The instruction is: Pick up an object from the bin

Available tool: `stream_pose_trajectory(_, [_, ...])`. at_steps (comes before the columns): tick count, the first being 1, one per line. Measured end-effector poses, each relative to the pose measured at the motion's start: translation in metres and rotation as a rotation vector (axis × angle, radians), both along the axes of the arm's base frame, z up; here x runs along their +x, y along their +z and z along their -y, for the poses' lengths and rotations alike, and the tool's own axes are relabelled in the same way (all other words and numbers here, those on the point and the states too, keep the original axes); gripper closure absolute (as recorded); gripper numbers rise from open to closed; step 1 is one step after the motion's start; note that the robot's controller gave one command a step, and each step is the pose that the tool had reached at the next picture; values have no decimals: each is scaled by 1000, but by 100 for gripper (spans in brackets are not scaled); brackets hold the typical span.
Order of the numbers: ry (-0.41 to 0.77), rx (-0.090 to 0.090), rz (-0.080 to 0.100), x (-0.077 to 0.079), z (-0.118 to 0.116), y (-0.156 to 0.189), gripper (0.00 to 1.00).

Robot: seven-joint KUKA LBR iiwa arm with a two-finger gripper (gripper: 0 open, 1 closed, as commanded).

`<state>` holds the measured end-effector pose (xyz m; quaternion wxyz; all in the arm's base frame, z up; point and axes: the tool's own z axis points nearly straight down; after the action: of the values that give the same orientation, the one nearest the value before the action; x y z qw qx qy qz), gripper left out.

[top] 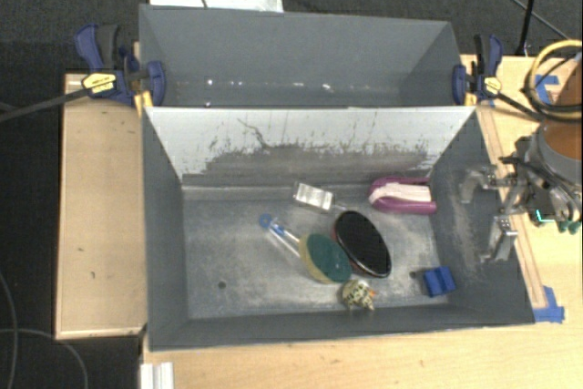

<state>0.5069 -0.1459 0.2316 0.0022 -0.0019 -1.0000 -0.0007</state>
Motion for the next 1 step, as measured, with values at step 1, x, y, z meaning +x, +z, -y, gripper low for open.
stream_pose_trajectory(1, [703,15,8,-20,-3,-161,0])
